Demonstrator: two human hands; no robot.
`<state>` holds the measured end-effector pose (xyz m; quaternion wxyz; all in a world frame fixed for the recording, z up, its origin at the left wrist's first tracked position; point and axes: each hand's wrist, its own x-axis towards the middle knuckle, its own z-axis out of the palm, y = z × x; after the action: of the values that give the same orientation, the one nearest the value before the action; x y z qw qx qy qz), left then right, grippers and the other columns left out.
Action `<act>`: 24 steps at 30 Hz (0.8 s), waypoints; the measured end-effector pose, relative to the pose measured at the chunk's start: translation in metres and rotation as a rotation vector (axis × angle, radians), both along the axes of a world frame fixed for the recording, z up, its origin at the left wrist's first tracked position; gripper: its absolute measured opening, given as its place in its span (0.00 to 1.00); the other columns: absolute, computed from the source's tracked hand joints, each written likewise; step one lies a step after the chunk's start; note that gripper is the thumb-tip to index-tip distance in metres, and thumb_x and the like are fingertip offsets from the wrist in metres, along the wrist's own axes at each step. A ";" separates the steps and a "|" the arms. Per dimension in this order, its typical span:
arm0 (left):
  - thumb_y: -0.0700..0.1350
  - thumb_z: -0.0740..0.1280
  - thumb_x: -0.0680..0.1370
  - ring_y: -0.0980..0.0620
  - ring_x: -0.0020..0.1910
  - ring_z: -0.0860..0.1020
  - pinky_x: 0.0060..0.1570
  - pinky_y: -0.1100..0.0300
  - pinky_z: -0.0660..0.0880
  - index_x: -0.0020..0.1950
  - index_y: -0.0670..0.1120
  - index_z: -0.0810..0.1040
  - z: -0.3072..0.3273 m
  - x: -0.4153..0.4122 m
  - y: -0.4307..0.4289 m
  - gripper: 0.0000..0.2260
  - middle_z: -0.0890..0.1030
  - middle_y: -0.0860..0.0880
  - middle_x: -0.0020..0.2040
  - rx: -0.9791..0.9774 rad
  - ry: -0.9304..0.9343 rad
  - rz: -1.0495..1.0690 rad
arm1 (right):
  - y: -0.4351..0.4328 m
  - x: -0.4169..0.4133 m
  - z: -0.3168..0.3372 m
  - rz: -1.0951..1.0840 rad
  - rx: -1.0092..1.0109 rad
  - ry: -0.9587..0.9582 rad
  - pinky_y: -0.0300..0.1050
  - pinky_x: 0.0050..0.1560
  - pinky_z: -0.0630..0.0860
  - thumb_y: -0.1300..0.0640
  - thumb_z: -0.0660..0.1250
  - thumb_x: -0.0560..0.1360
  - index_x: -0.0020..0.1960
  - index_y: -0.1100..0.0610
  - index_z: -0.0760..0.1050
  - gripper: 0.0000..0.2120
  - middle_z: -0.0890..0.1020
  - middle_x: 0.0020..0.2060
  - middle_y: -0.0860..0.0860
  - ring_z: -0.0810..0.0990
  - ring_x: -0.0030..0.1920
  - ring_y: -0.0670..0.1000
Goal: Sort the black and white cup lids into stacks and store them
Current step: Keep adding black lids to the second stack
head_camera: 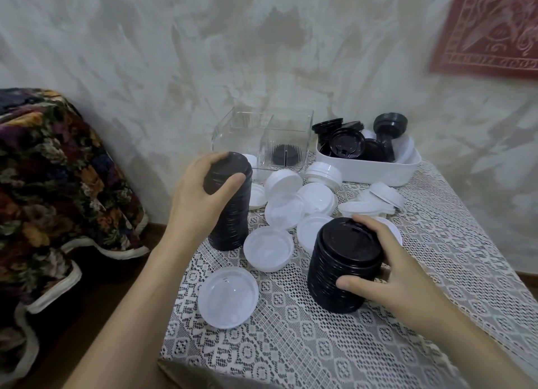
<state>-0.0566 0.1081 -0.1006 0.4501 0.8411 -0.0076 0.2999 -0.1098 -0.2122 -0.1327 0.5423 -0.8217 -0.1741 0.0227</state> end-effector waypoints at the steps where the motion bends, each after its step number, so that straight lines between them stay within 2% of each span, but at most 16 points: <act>1: 0.51 0.73 0.78 0.63 0.63 0.76 0.67 0.56 0.73 0.67 0.60 0.77 0.000 0.000 0.000 0.18 0.79 0.62 0.64 -0.001 0.004 0.000 | 0.000 0.000 -0.001 0.004 0.004 0.001 0.32 0.54 0.76 0.44 0.82 0.62 0.64 0.21 0.66 0.40 0.76 0.60 0.25 0.78 0.61 0.33; 3: 0.51 0.73 0.79 0.64 0.62 0.75 0.66 0.59 0.72 0.69 0.60 0.76 0.001 0.001 -0.001 0.19 0.78 0.62 0.64 0.017 0.017 -0.002 | 0.001 -0.001 -0.001 0.015 0.018 0.004 0.28 0.52 0.76 0.41 0.84 0.63 0.66 0.22 0.65 0.40 0.76 0.61 0.25 0.78 0.61 0.33; 6: 0.53 0.72 0.79 0.62 0.65 0.73 0.65 0.61 0.69 0.75 0.59 0.72 0.002 0.003 0.002 0.25 0.76 0.60 0.67 0.042 0.051 -0.007 | 0.004 -0.001 -0.003 0.016 0.018 -0.010 0.30 0.55 0.75 0.35 0.78 0.63 0.69 0.25 0.64 0.39 0.76 0.63 0.26 0.77 0.63 0.33; 9: 0.54 0.73 0.78 0.61 0.66 0.73 0.65 0.62 0.68 0.77 0.57 0.69 0.002 0.005 0.003 0.28 0.75 0.58 0.68 0.030 0.078 -0.011 | 0.003 0.000 -0.005 0.017 0.028 -0.013 0.35 0.60 0.73 0.37 0.78 0.65 0.70 0.26 0.64 0.37 0.76 0.63 0.27 0.77 0.64 0.34; 11: 0.54 0.73 0.78 0.61 0.65 0.74 0.62 0.66 0.68 0.77 0.57 0.69 0.001 0.007 0.003 0.28 0.75 0.58 0.68 0.019 0.091 -0.018 | 0.003 0.000 -0.006 0.014 0.023 -0.014 0.35 0.60 0.73 0.39 0.78 0.66 0.70 0.27 0.64 0.37 0.76 0.63 0.28 0.77 0.65 0.34; 14: 0.52 0.73 0.78 0.70 0.57 0.75 0.53 0.73 0.67 0.75 0.58 0.70 -0.001 0.010 0.002 0.26 0.77 0.60 0.64 -0.014 0.114 -0.030 | 0.003 -0.001 -0.006 0.011 0.038 0.002 0.35 0.59 0.74 0.40 0.78 0.66 0.71 0.29 0.65 0.38 0.76 0.63 0.28 0.77 0.64 0.34; 17: 0.52 0.73 0.78 0.78 0.53 0.73 0.50 0.75 0.67 0.74 0.59 0.70 -0.005 0.012 0.002 0.25 0.78 0.62 0.61 -0.038 0.125 -0.029 | 0.002 -0.002 -0.006 0.010 0.043 0.010 0.37 0.61 0.73 0.41 0.79 0.67 0.71 0.29 0.65 0.37 0.77 0.63 0.28 0.77 0.64 0.35; 21: 0.51 0.73 0.79 0.75 0.55 0.74 0.52 0.76 0.67 0.74 0.58 0.70 -0.012 0.013 0.006 0.25 0.79 0.59 0.63 -0.058 0.116 -0.027 | 0.001 -0.002 -0.006 0.010 0.037 0.014 0.38 0.62 0.74 0.45 0.79 0.68 0.71 0.30 0.66 0.37 0.77 0.62 0.28 0.78 0.64 0.35; 24: 0.52 0.73 0.79 0.71 0.57 0.75 0.53 0.75 0.68 0.74 0.58 0.70 -0.017 0.013 0.007 0.25 0.79 0.58 0.64 -0.072 0.120 -0.038 | 0.001 -0.002 -0.005 0.012 0.040 0.016 0.38 0.61 0.74 0.41 0.79 0.67 0.70 0.28 0.66 0.36 0.77 0.62 0.28 0.77 0.64 0.35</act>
<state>-0.0435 0.1151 -0.1179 0.4852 0.8406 0.0142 0.2403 -0.1123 -0.2110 -0.1380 0.5599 -0.8093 -0.1753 0.0291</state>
